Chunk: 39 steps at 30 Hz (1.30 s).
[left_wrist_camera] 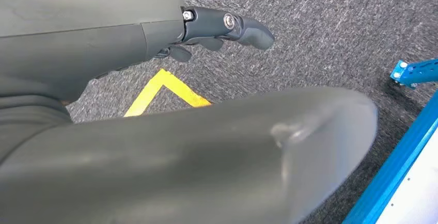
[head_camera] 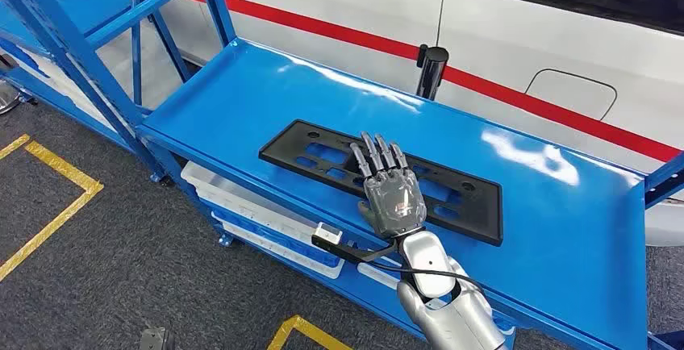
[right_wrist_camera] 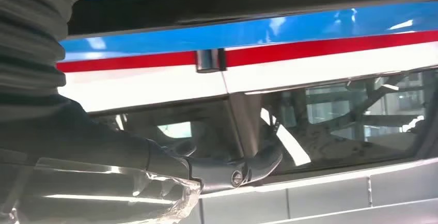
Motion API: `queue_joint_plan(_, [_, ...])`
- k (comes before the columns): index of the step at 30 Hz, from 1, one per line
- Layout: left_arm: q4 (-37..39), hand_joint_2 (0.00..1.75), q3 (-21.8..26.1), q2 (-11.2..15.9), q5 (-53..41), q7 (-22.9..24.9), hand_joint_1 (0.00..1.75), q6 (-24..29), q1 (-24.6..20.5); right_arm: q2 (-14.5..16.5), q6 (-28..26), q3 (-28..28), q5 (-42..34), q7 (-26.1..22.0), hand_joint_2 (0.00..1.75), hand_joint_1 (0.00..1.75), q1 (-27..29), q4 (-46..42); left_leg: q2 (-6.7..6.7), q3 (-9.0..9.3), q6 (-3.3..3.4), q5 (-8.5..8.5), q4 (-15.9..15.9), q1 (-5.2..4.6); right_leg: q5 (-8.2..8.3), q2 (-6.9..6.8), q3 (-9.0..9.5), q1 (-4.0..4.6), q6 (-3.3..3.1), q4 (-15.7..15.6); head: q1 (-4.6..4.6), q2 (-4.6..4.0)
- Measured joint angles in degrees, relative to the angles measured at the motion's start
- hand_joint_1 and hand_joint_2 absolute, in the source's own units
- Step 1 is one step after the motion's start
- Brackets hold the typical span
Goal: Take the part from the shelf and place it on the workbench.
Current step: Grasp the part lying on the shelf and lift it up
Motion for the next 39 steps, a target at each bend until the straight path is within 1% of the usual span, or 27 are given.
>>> queue_joint_plan(1, [0.0, 0.0, 0.0, 0.0, -0.06, 0.0, 0.0, 0.0, 0.01, 0.04, 0.0, 0.05, 0.09, -0.06, 1.75, 0.0, -0.06, 0.08, 0.0, -0.07, 0.17, -0.08, 0.08, -0.1, -0.02, -0.01, 0.0, -0.07, 0.17, -0.03, -0.02, 0.0])
queue_joint_plan(3, [-0.01, 0.0, 0.0, -0.09, -0.14, -0.07, 0.0, 0.18, -0.08, 0.33, 0.01, 0.69, 0.39, -0.3, 1.75, 0.0, -0.56, 0.57, 0.04, 0.41, 1.35, 0.27, -0.74, -0.21, -1.14, -0.16, -0.97, -0.05, 0.47, 1.68, 0.17, 0.0])
queue_joint_plan(5, [-0.02, 0.0, 0.01, -0.2, -0.13, -0.28, 0.0, 0.65, -0.27, 0.67, 0.02, 1.68, 0.74, -0.51, 1.75, 0.0, -1.35, 1.44, 0.09, 0.93, 2.64, 0.63, -1.62, -0.4, -4.12, -0.31, -4.44, 0.01, 0.21, 8.19, 0.43, 0.0])
queue_joint_plan(7, [-0.02, 0.0, 0.02, -0.24, -0.03, -0.48, 0.0, 1.17, -0.37, 0.78, 0.02, 2.38, 0.98, -0.35, 1.75, 0.0, -1.75, 2.44, 0.02, 0.91, 2.93, 0.53, -1.63, -0.68, -6.75, -0.3, -8.91, 0.02, -0.17, 16.36, 0.49, 0.0])
queue_joint_plan(8, [-0.02, 0.0, 0.04, -0.26, 0.01, -0.54, 0.0, 1.38, -0.38, 0.86, 0.03, 2.69, 1.13, -0.2, 1.75, 0.0, -1.91, 3.0, -0.08, 0.92, 2.98, 0.48, -1.61, -0.82, -6.9, -0.3, -10.11, 0.03, 0.03, 18.13, 0.5, 0.0])
queue_joint_plan(9, [-0.02, 0.0, 0.05, -0.3, 0.03, -0.54, 0.0, 1.58, -0.39, 1.0, 0.07, 2.99, 1.28, 0.03, 1.75, 0.0, -2.21, 3.58, -0.19, 0.93, 2.97, 0.44, -1.57, -0.94, -6.05, -0.3, -10.04, 0.06, 0.43, 17.34, 0.54, 0.0])
queue_joint_plan(10, [-0.02, 0.0, 0.09, -0.35, 0.07, -0.52, 0.0, 1.76, -0.43, 1.24, 0.12, 3.32, 1.53, 0.36, 1.75, 0.0, -2.8, 4.27, -0.28, 0.94, 2.9, 0.37, -1.46, -1.05, -4.41, -0.31, -8.71, 0.09, 0.86, 14.08, 0.56, 0.0])
queue_joint_plan(11, [-0.02, 0.0, 0.15, -0.42, 0.11, -0.46, 0.0, 1.91, -0.51, 1.61, 0.21, 3.68, 1.91, 0.87, 1.75, 0.0, -3.68, 5.13, -0.34, 0.93, 2.76, 0.27, -1.3, -1.12, -2.51, -0.37, -6.56, 0.13, 1.14, 9.43, 0.59, 0.0])
queue_joint_plan(13, [-0.02, 0.0, 0.37, -0.51, 0.17, -0.26, 0.0, 2.18, -0.8, 2.61, 0.36, 4.53, 2.78, 2.65, 1.75, 0.0, -5.91, 7.44, -0.33, 0.77, 2.31, -0.16, -0.71, -1.51, 0.32, -0.48, -2.99, 0.3, 0.92, 2.13, 0.51, 0.0])
queue_joint_plan(14, [-0.02, 0.0, 0.47, -0.55, 0.14, -0.13, 0.0, 2.32, -0.95, 3.04, 0.4, 5.04, 3.1, 4.1, 1.75, 0.0, -6.96, 8.75, -0.32, 0.71, 2.08, -0.33, -0.5, -1.61, 0.9, -0.52, -2.22, 0.38, 0.57, 0.65, 0.46, 0.0])
queue_joint_plan(17, [-0.04, 0.0, 0.61, -0.63, 0.02, 0.11, 0.0, 2.86, -1.12, 3.44, 0.42, 6.93, 3.32, 9.96, 1.75, 0.0, -9.38, 11.92, -0.3, 0.54, 1.36, -0.68, -0.03, -1.34, 1.42, -0.45, -1.85, 0.13, -0.43, 0.15, 0.41, 0.0])
queue_joint_plan(18, [-0.05, 0.0, 0.62, -0.68, 0.01, 0.13, 0.0, 3.02, -1.14, 3.42, 0.46, 7.62, 3.33, 11.94, 1.75, 0.0, -10.18, 12.76, -0.25, 0.14, 1.01, -1.41, 1.01, -1.15, 1.54, -0.43, -1.7, -0.1, -0.78, 0.02, 0.3, 0.0])
queue_joint_plan(19, [-0.06, 0.0, 0.63, -0.72, 0.01, 0.15, 0.0, 3.13, -1.18, 3.41, 0.56, 8.27, 3.34, 13.68, 1.75, 0.0, -10.99, 13.55, -0.19, -0.77, 0.62, -2.76, 3.14, -0.92, 1.64, -0.4, -1.55, -0.36, -1.06, -0.1, 0.18, 0.0])
queue_joint_plan(21, [-0.06, 0.0, 0.66, -0.79, 0.02, 0.16, 0.0, 3.28, -1.28, 3.26, 0.99, 9.53, 3.35, 16.62, 1.75, 0.0, -12.36, 15.13, -0.06, -4.34, -0.23, -6.6, 10.65, -0.42, 1.65, -0.37, -1.46, -0.36, -1.34, -0.09, -0.11, 0.0])
queue_joint_plan(22, [-0.05, 0.0, 0.67, -0.81, 0.05, 0.18, 0.0, 3.35, -1.3, 3.1, 1.34, 10.07, 3.36, 17.75, 1.75, 0.0, -12.79, 15.88, -0.01, -6.3, -0.57, -7.97, 14.36, -0.18, 1.62, -0.37, -1.45, -0.32, -1.35, -0.08, -0.14, 0.0])
queue_joint_plan(23, [-0.05, 0.0, 0.7, -0.84, 0.13, 0.2, 0.0, 3.48, -1.28, 2.9, 1.78, 10.6, 3.36, 18.78, 1.75, 0.0, -13.15, 16.64, 0.02, -7.59, -0.83, -8.3, 16.49, 0.03, 1.59, -0.36, -1.44, -0.28, -1.37, -0.04, -0.14, 0.0])
queue_joint_plan(24, [-0.05, 0.0, 0.73, -0.87, 0.22, 0.21, 0.0, 3.61, -1.27, 2.68, 2.27, 11.11, 3.37, 19.73, 1.75, 0.0, -13.5, 17.37, 0.05, -7.74, -0.99, -7.39, 16.26, 0.25, 1.55, -0.33, -1.42, -0.27, -1.38, -0.01, -0.16, 0.0])
queue_joint_plan(25, [-0.05, 0.0, 0.78, -0.89, 0.32, 0.22, 0.0, 3.75, -1.28, 2.47, 2.78, 11.64, 3.37, 20.66, 1.75, 0.0, -13.92, 18.03, 0.08, -6.64, -1.06, -5.43, 13.57, 0.46, 1.49, -0.26, -1.36, -0.27, -1.34, 0.03, -0.18, 0.0])
queue_joint_plan(26, [-0.06, 0.0, 0.83, -0.89, 0.43, 0.22, 0.0, 3.88, -1.29, 2.26, 3.27, 12.18, 3.37, 21.59, 1.75, 0.0, -14.41, 18.58, 0.1, -4.6, -1.04, -3.02, 9.19, 0.63, 1.41, -0.16, -1.27, -0.28, -1.25, 0.05, -0.19, 0.0])
queue_joint_plan(28, [-0.07, 0.0, 0.9, -0.91, 0.58, 0.22, 0.0, 3.99, -1.37, 1.84, 4.27, 13.08, 3.37, 23.1, 1.75, 0.0, -15.36, 19.38, 0.08, -1.03, -0.73, -0.18, 1.94, 0.56, 1.25, 0.0, -1.2, -0.04, -0.87, 0.04, -0.14, 0.0])
queue_joint_plan(30, [-0.07, 0.0, 0.93, -0.96, 0.72, 0.22, 0.0, 4.05, -1.43, 1.43, 5.41, 13.61, 3.37, 23.92, 1.75, 0.0, -15.95, 19.88, 0.0, -0.19, -0.13, -0.08, 0.11, 0.16, 1.21, 0.02, -1.27, 0.17, -0.24, -0.07, -0.1, 0.0])
queue_joint_plan(32, [-0.07, 0.0, 0.97, -0.99, 0.84, 0.19, 0.0, 4.17, -1.45, 0.97, 6.64, 13.87, 3.37, 24.35, 1.75, 0.0, -16.24, 20.09, 0.02, 0.02, 0.78, 0.16, -0.4, 0.03, 1.1, -0.04, -1.3, 0.13, 0.52, -0.14, -0.09, 0.0])
queue_joint_plan(33, [-0.08, 0.0, 0.99, -1.04, 0.87, 0.18, 0.0, 4.23, -1.46, 0.68, 7.29, 13.94, 3.38, 24.47, 1.75, 0.0, -16.33, 20.07, 0.06, 0.31, 1.35, 0.42, -0.87, 0.03, 0.6, -0.1, -1.71, 0.13, 0.63, 0.62, 0.0, 0.0])
queue_joint_plan(35, [-0.09, 0.0, 1.03, -1.13, 0.9, 0.15, 0.0, 4.28, -1.51, -0.03, 8.58, 14.04, 3.38, 24.65, 1.75, 0.0, -16.34, 19.95, 0.14, 0.79, 2.24, 0.85, -1.65, 0.04, -1.94, -0.21, -4.35, 0.12, 0.18, 5.88, 0.21, 0.0])
queue_joint_plan(37, [-0.08, 0.0, 1.09, -1.16, 0.95, 0.15, 0.0, 4.3, -1.52, -0.73, 10.07, 14.13, 3.4, 24.87, 1.75, 0.0, -16.18, 19.7, 0.11, 0.79, 2.54, 0.88, -1.72, -0.25, -5.08, -0.22, -8.57, 0.1, -0.32, 14.16, 0.33, 0.0])
queue_joint_plan(38, [-0.07, 0.0, 1.14, -1.17, 0.98, 0.14, 0.0, 4.31, -1.5, -1.04, 10.93, 14.15, 3.4, 25.03, 1.75, 0.0, -16.11, 19.46, 0.09, 0.77, 2.56, 0.86, -1.71, -0.35, -5.77, -0.22, -10.0, 0.1, -0.22, 16.78, 0.34, 0.0])
queue_joint_plan(39, [-0.07, 0.0, 1.19, -1.19, 0.99, 0.14, 0.0, 4.31, -1.48, -1.29, 11.79, 14.19, 3.41, 25.24, 1.75, 0.0, -16.08, 19.16, 0.06, 0.77, 2.56, 0.84, -1.68, -0.41, -5.58, -0.22, -10.33, 0.11, 0.11, 17.25, 0.35, 0.0])
